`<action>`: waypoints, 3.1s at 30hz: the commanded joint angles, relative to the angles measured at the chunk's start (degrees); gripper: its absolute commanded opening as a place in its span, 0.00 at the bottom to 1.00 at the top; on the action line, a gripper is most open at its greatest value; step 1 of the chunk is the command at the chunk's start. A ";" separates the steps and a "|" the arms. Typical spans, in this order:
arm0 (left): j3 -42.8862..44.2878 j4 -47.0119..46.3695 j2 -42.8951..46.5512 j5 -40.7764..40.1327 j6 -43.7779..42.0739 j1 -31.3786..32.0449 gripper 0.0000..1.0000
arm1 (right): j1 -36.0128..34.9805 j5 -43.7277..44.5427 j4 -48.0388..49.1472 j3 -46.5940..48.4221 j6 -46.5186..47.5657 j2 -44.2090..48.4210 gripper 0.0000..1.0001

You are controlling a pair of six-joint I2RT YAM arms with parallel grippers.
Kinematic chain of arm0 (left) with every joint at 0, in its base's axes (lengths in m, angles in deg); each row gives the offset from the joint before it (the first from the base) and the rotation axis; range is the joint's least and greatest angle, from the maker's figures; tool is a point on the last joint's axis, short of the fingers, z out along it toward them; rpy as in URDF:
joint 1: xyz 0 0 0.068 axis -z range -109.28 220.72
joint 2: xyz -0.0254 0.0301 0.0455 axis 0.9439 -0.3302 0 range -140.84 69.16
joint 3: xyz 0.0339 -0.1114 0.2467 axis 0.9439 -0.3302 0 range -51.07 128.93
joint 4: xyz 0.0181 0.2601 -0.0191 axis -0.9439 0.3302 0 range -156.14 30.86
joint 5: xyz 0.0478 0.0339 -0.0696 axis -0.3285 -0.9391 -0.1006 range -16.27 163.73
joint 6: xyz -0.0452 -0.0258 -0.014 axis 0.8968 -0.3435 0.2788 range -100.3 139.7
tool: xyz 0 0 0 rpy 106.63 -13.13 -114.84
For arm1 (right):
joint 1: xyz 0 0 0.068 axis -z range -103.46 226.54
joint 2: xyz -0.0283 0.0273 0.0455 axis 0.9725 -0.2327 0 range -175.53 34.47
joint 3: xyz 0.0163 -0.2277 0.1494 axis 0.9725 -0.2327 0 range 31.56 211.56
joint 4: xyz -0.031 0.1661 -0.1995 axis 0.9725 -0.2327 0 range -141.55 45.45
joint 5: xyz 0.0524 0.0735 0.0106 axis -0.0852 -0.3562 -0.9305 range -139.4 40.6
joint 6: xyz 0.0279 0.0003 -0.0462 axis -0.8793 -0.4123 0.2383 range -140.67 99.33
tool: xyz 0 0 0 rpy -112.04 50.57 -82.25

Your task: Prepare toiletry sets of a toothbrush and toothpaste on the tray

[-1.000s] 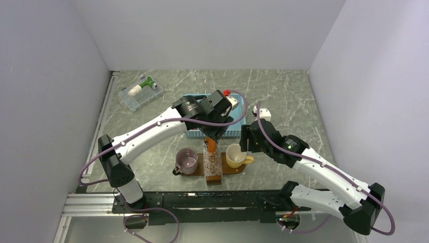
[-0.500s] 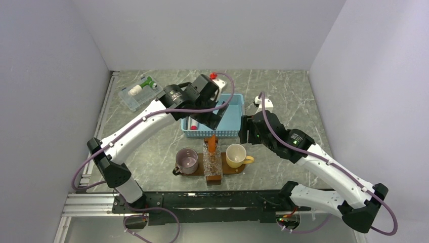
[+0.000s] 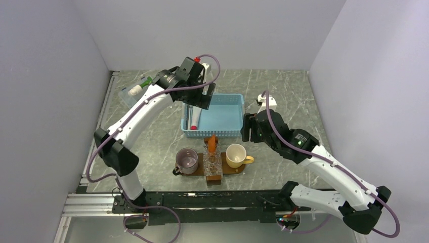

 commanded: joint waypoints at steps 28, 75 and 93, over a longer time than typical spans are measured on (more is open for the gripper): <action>3.31 -10.79 -26.04 7.95 0.84 -8.98 0.88 | 0.31 2.34 -0.49 -2.84 1.96 6.11 0.68; -0.06 -15.26 -30.58 6.42 1.38 -5.91 0.58 | 1.16 1.65 0.66 -5.78 3.93 7.52 0.68; -0.75 -14.43 -31.23 5.41 0.86 -5.93 0.29 | 1.16 1.16 0.13 -5.27 3.26 7.65 0.68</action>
